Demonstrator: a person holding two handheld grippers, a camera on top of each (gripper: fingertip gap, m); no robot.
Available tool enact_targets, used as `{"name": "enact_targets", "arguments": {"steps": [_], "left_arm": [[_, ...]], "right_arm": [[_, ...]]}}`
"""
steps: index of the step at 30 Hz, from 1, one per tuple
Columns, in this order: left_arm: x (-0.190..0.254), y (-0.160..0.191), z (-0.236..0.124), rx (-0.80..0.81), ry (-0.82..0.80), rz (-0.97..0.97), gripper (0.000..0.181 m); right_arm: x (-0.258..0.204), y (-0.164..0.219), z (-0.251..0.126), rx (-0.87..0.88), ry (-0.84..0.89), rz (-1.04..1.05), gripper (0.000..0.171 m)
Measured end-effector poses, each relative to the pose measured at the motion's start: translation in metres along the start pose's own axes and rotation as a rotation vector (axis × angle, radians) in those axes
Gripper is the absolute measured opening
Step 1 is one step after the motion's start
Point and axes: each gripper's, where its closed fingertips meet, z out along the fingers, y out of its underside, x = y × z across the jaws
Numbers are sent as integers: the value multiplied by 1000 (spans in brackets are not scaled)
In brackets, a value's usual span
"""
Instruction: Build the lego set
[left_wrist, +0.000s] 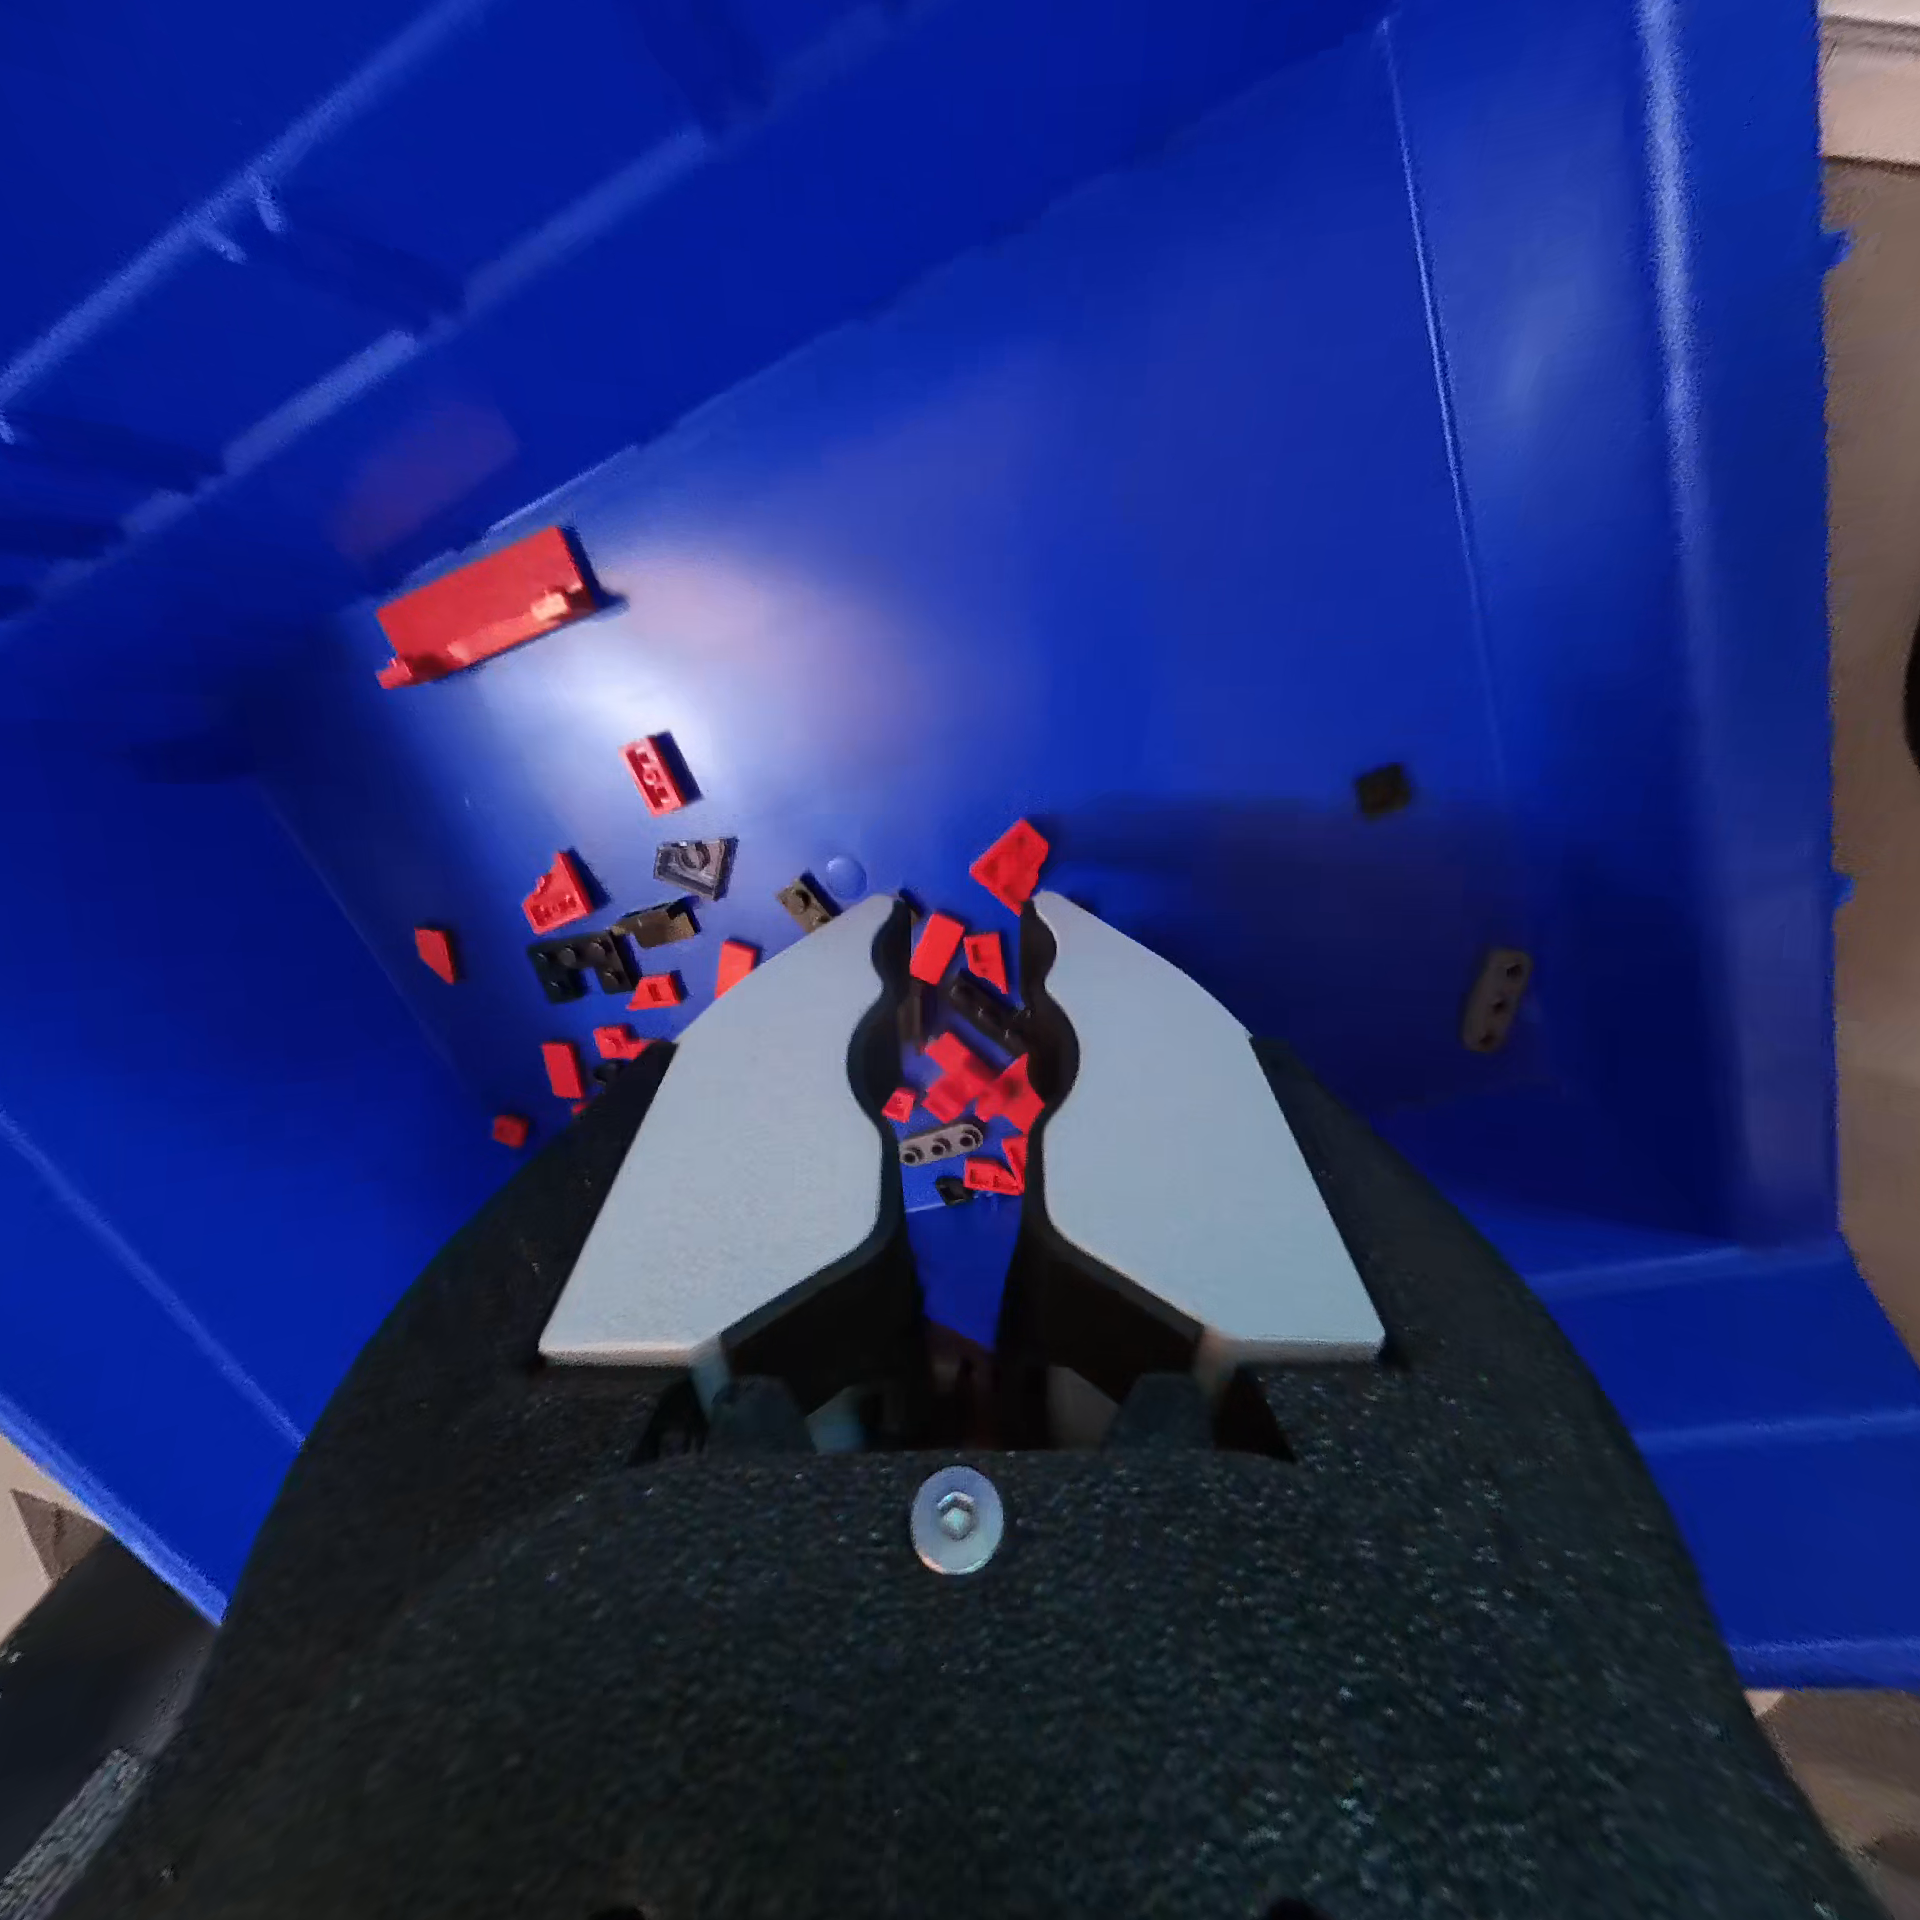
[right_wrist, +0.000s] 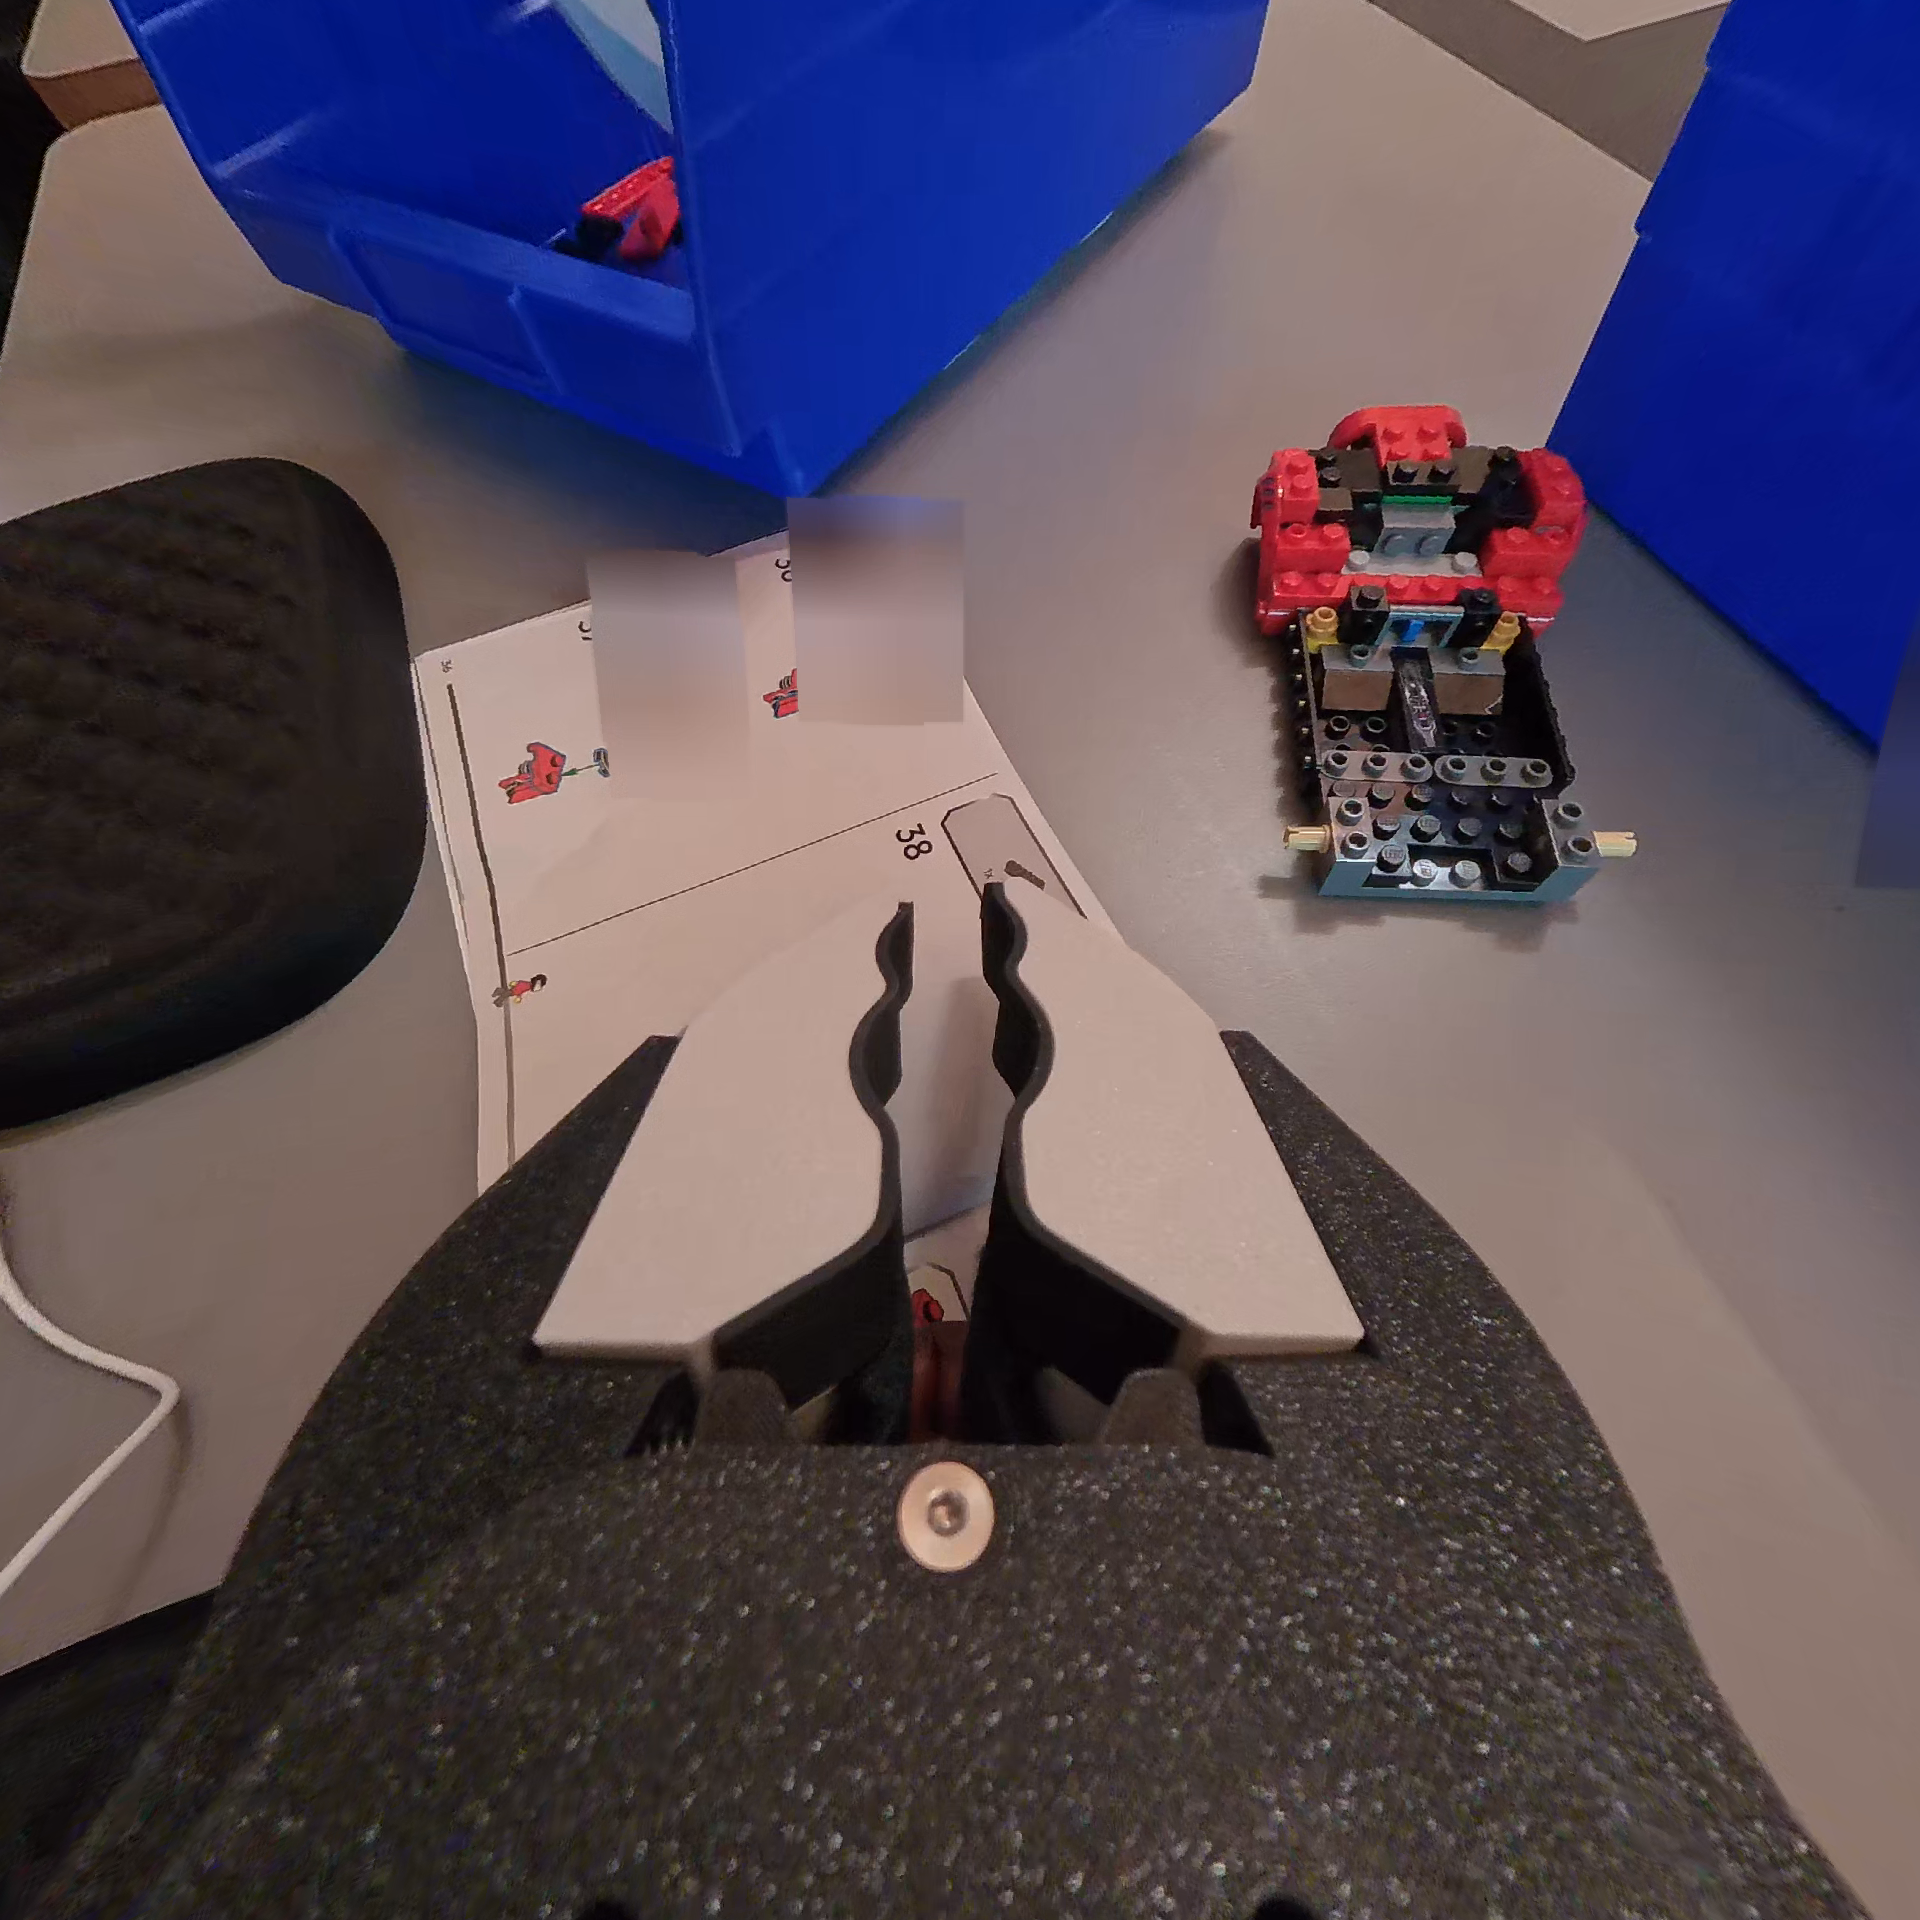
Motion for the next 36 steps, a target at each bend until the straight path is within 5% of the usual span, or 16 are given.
{"name": "enact_targets", "arguments": {"steps": [13, 25, 36], "left_arm": [[1, -3, 27, -86, 66, 49, 26], [12, -4, 24, -43, 143, 54, 3], [6, -32, -19, 198, 85, 14, 3]], "right_arm": [[1, 0, 0, 0, 1, 10, 13], [1, 1, 1, -11, 1, 9, 13], [1, 1, 1, -11, 1, 10, 13]]}}
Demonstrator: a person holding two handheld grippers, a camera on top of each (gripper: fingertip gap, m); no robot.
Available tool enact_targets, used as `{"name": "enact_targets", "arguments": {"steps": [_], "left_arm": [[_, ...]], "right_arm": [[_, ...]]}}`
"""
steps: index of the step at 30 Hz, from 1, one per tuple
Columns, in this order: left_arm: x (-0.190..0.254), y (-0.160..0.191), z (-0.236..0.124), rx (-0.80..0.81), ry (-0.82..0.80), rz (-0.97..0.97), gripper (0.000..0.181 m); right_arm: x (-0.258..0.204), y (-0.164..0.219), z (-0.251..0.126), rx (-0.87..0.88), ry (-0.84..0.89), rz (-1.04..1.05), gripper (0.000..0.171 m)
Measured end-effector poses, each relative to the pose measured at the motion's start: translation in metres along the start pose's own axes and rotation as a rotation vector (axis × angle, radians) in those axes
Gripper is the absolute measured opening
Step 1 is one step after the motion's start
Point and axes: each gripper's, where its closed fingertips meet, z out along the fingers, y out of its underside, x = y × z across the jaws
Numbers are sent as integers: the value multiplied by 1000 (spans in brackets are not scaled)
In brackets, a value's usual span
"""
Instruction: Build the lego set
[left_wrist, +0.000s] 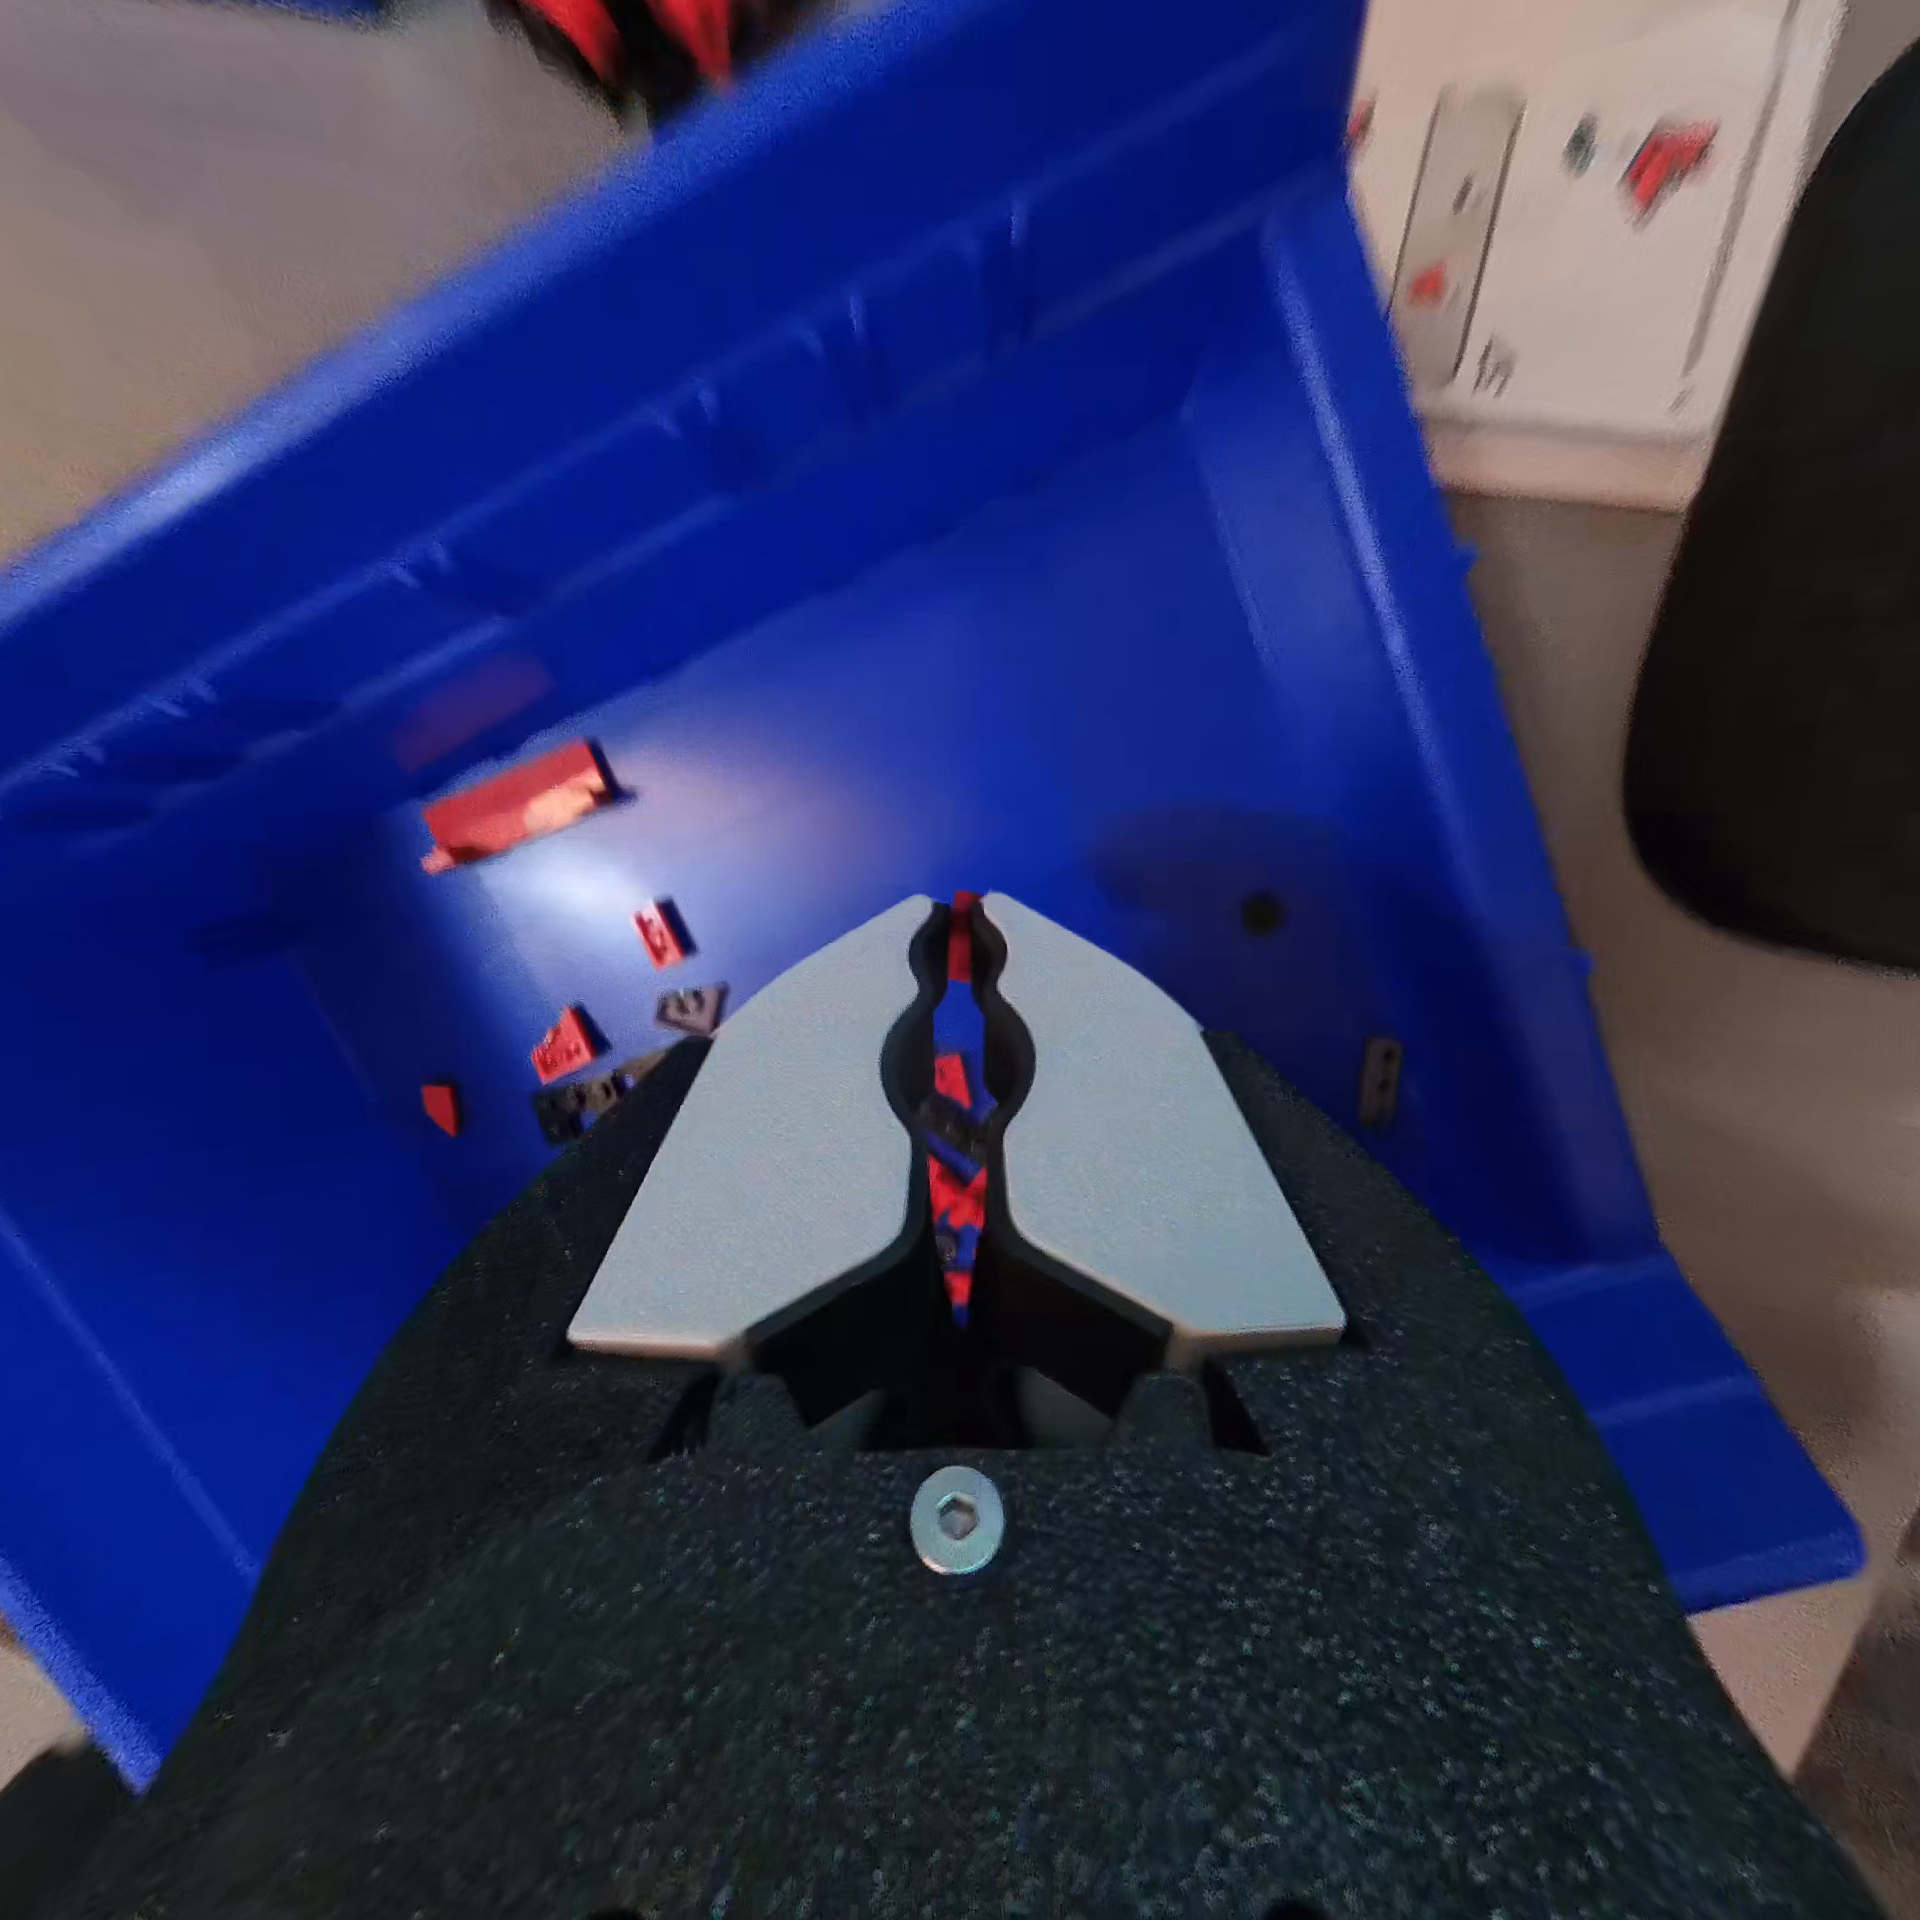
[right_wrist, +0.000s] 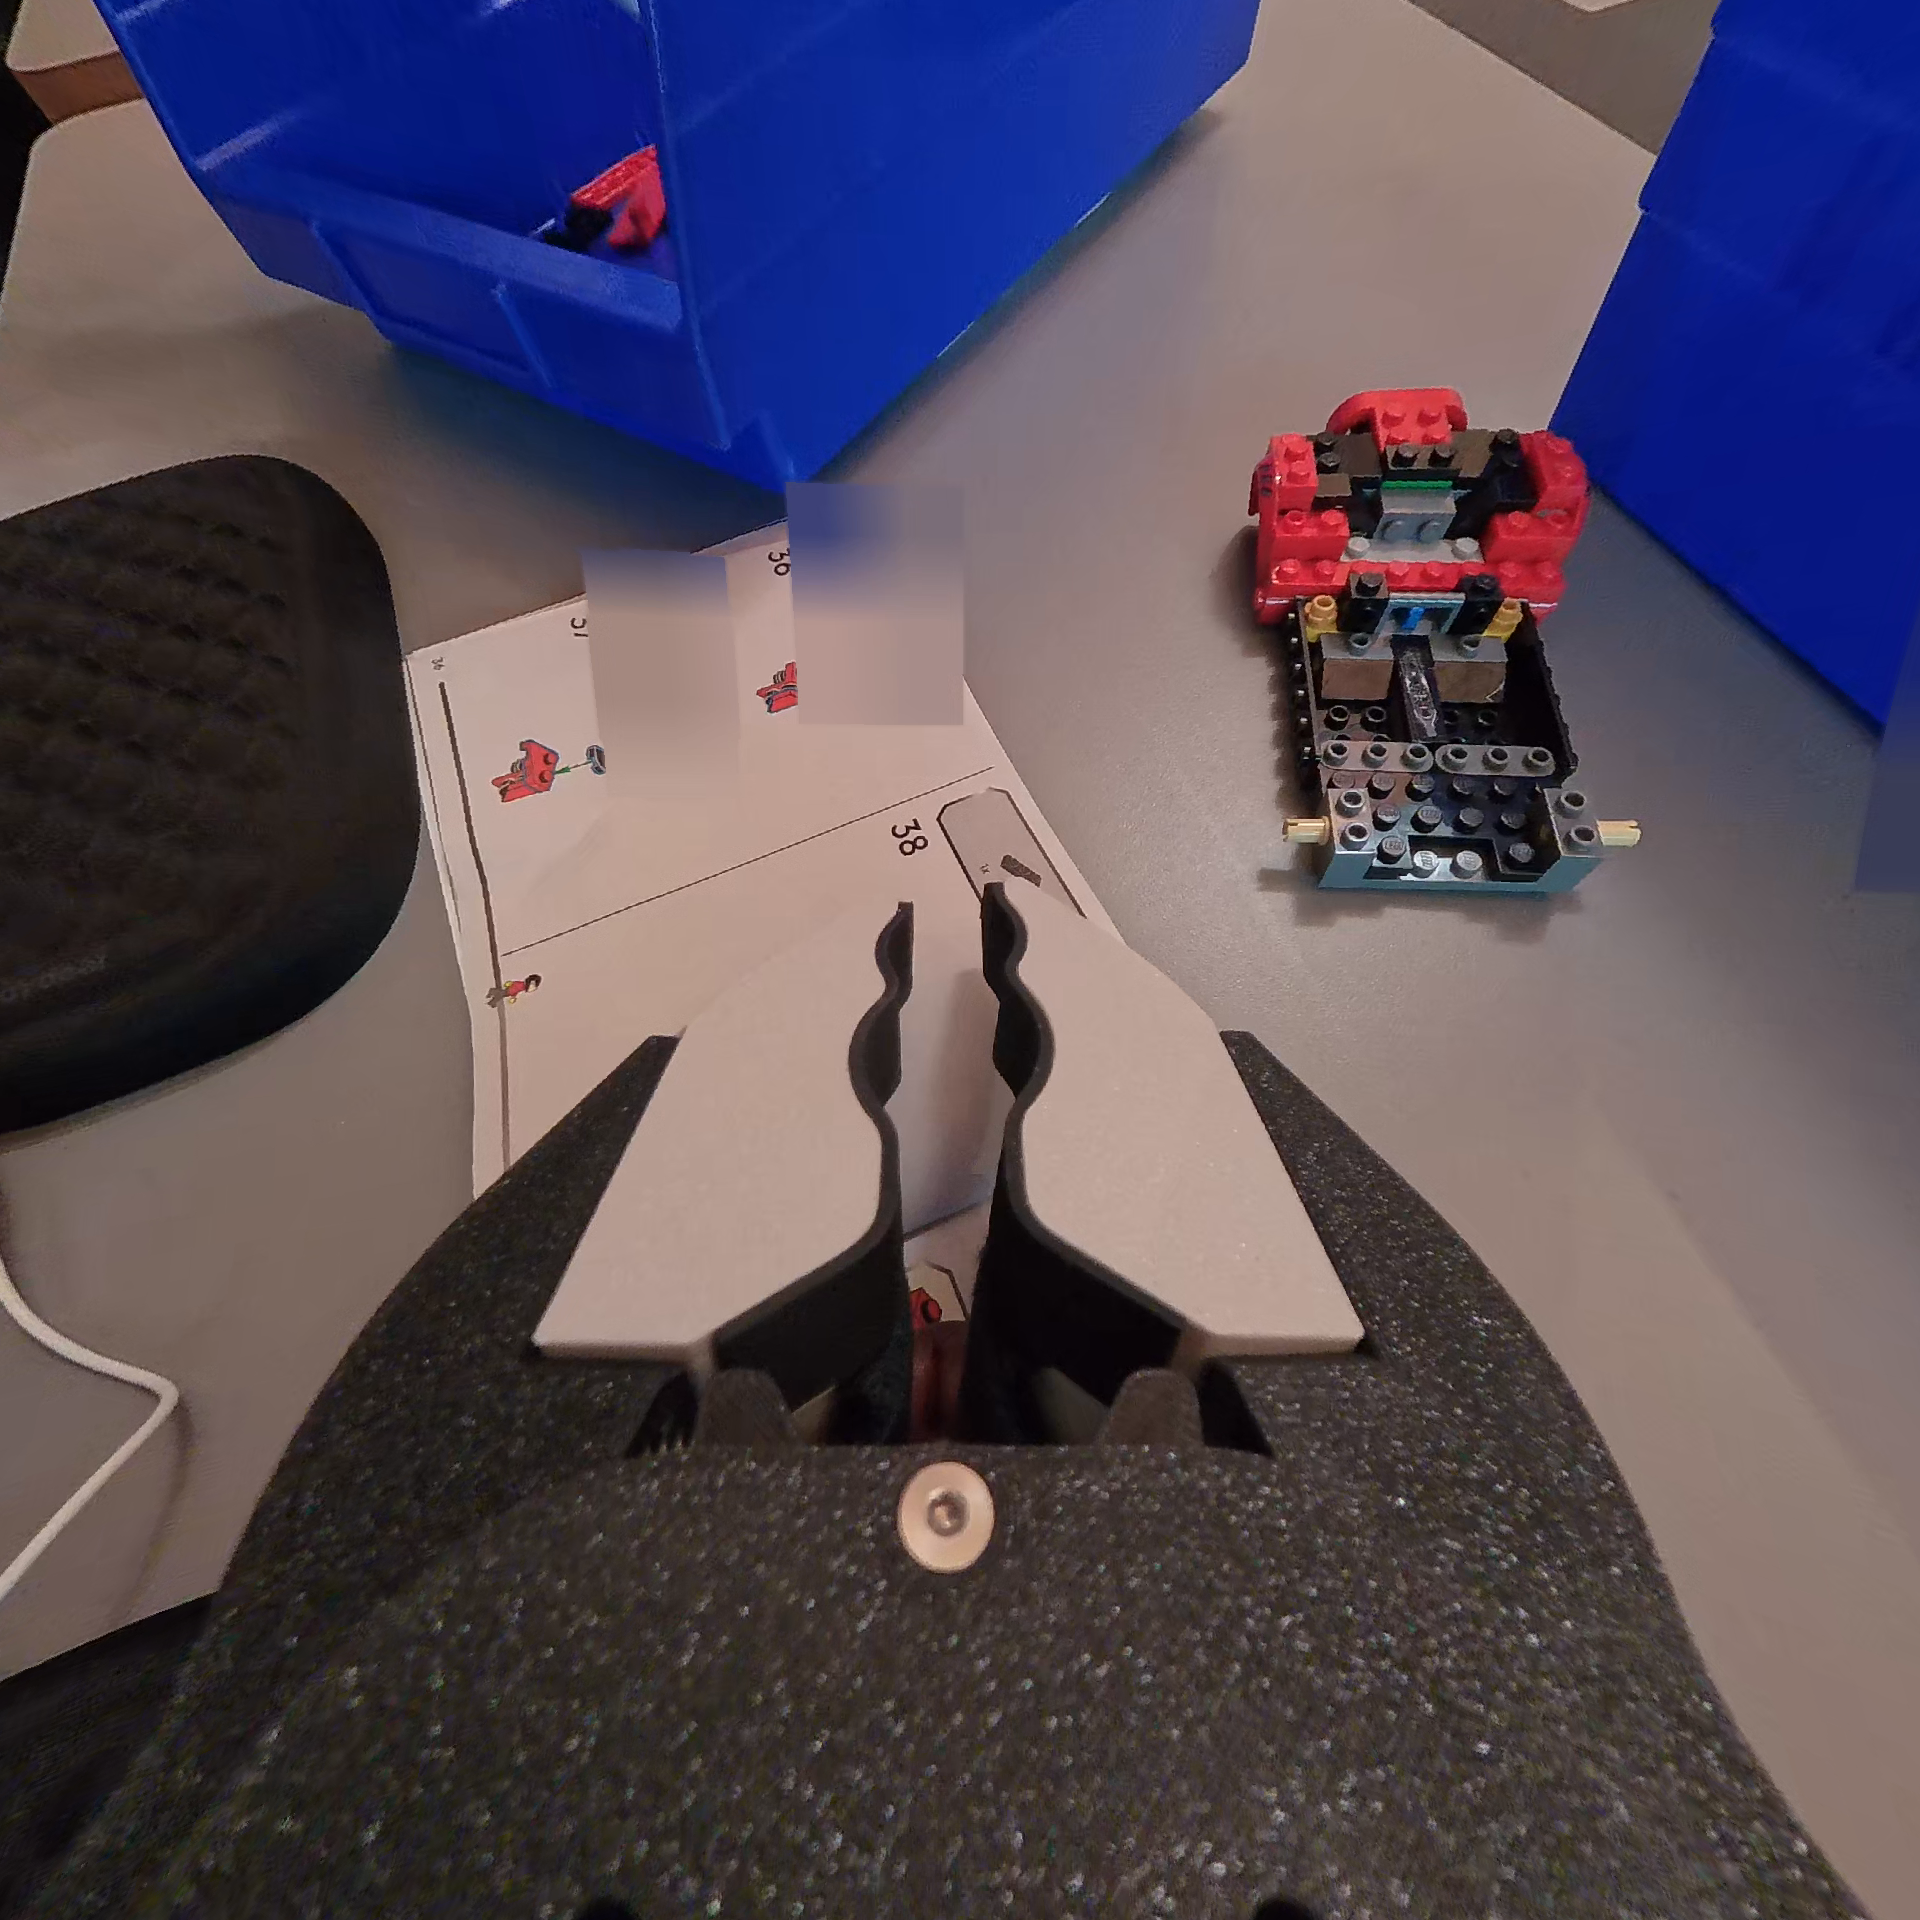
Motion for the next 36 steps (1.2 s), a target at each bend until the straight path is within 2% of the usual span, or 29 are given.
{"name": "enact_targets", "arguments": {"steps": [6, 10, 12, 16, 22, 23, 25, 29, 31, 33, 34, 36], "left_arm": [[18, -64, -30, 471, 94, -24, 3], [37, -116, -98, 1100, 205, -31, 3], [37, -120, -133, 1357, 260, -72, 2], [43, -109, -185, 1749, 403, -94, 3], [67, -86, -227, 1995, 547, 67, 2], [70, -84, -231, 2011, 551, 93, 2], [68, -86, -236, 2035, 440, 93, 2], [82, -76, -251, 2093, 494, 182, 2], [79, -81, -249, 2046, 420, 150, 2], [62, -95, -228, 1828, 299, 33, 3], [47, -102, -203, 1625, 199, -48, 2], [13, -90, -132, 1069, 10, -200, 3]], "right_arm": [[0, 0, 0, 0, 0, -1, 13], [1, 0, 0, -4, 0, 3, 13], [1, 1, 1, -6, 1, 4, 13], [1, 1, 1, -11, 3, -2, 13], [0, 2, 2, -17, 10, -14, 13], [0, 2, 2, -19, 12, -18, 13], [0, 3, 2, -26, 13, -24, 13], [-1, 3, 3, -32, 14, -36, 13], [-2, 4, 3, -36, 16, -39, 13], [-2, 3, 3, -33, 17, -45, 13], [-2, 3, 3, -32, 17, -47, 13], [-2, 4, 3, -38, 17, -47, 13]]}}
